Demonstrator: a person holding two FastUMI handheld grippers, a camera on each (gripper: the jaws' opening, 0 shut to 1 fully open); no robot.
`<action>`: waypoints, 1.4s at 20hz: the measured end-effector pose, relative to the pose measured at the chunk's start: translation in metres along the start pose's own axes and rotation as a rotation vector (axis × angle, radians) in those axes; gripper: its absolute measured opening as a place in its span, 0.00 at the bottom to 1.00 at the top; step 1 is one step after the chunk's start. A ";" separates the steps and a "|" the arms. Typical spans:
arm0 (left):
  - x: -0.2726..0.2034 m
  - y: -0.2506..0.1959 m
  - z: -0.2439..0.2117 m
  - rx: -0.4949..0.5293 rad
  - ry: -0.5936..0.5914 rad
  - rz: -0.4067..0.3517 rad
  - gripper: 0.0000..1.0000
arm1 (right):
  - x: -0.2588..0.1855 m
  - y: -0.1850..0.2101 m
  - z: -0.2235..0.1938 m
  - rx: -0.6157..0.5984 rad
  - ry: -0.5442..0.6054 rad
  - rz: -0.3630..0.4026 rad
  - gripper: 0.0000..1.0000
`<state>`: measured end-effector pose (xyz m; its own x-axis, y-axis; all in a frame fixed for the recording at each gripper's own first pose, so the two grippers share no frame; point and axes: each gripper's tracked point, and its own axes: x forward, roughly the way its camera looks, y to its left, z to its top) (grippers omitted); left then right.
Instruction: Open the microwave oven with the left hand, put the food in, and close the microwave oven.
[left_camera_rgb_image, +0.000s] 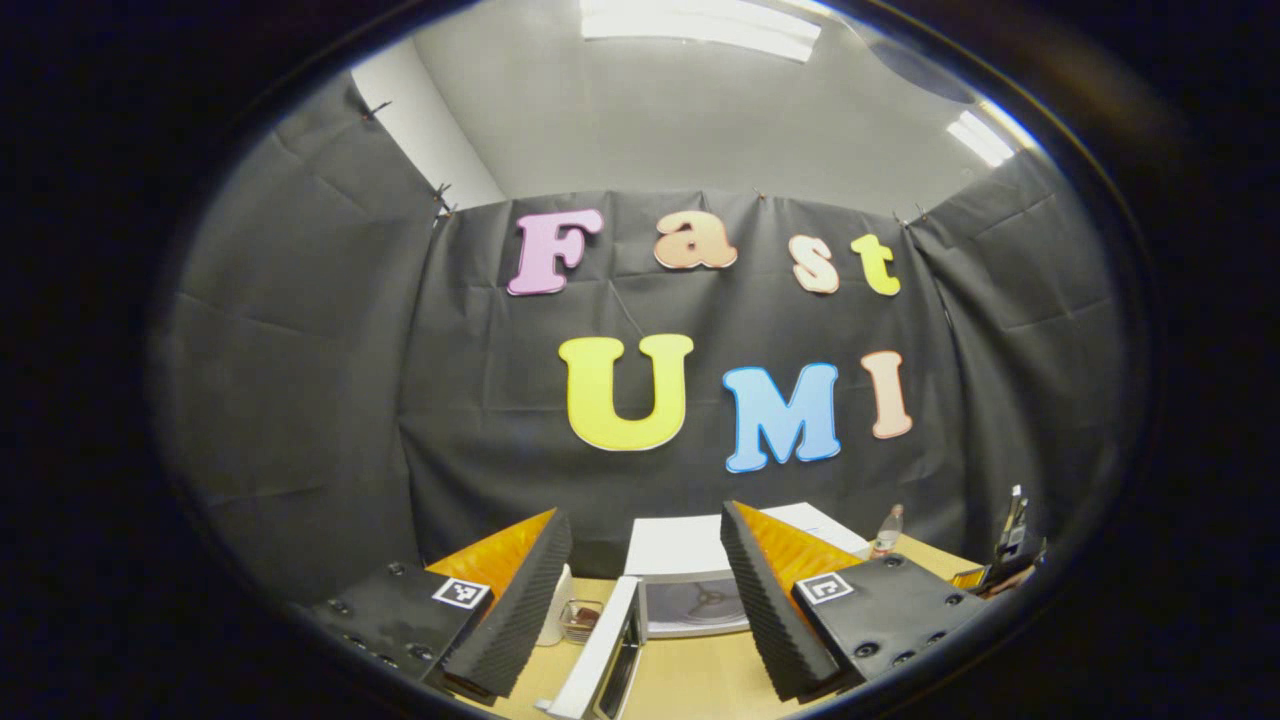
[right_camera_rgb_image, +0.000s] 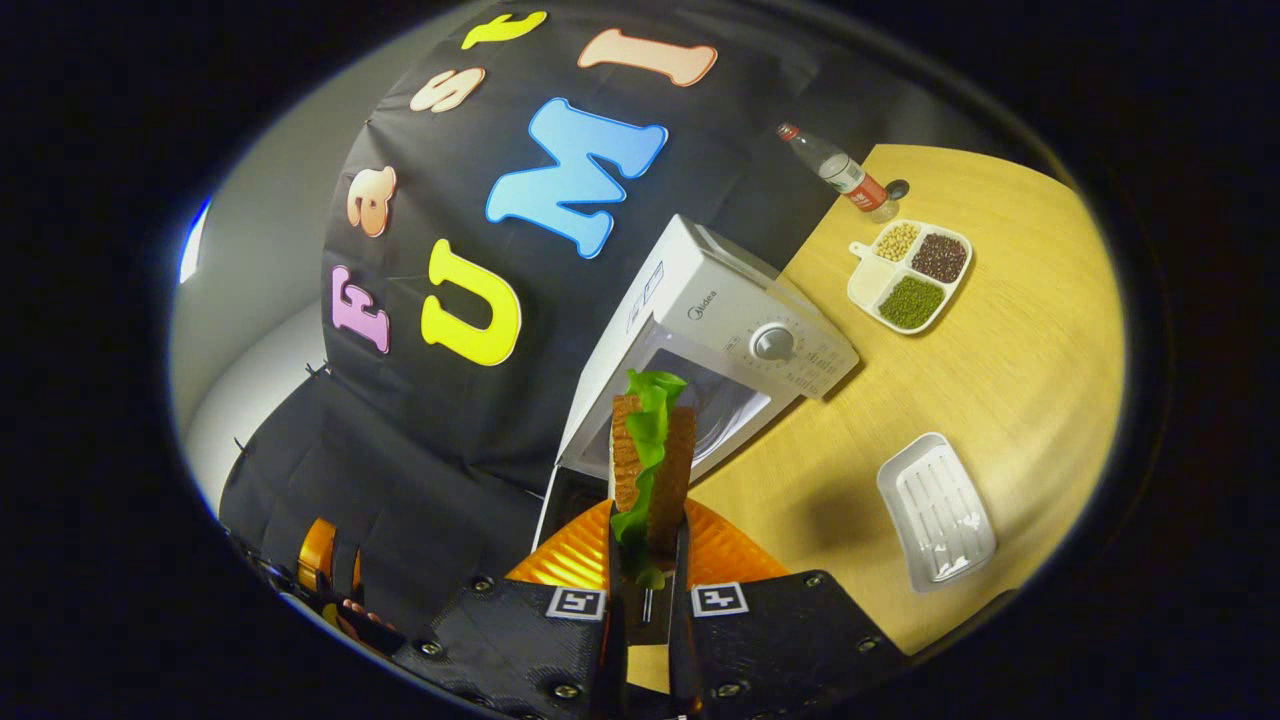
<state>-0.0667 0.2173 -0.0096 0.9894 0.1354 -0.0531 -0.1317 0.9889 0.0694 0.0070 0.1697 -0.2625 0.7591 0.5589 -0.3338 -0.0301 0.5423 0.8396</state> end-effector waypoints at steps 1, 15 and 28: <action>-0.004 0.006 0.003 -0.004 -0.002 0.002 0.97 | 0.007 0.005 -0.003 0.016 -0.013 0.015 0.17; -0.005 0.070 0.002 0.013 0.033 0.094 0.97 | 0.168 -0.011 -0.006 0.260 -0.158 -0.030 0.17; -0.007 0.101 -0.042 0.067 0.200 0.228 0.94 | 0.325 -0.046 0.019 0.496 -0.419 -0.115 0.17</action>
<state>-0.0900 0.3186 -0.0444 0.9022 0.3692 -0.2229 -0.3379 0.9263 0.1667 0.2677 0.3149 -0.4014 0.9314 0.1692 -0.3224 0.2937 0.1744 0.9399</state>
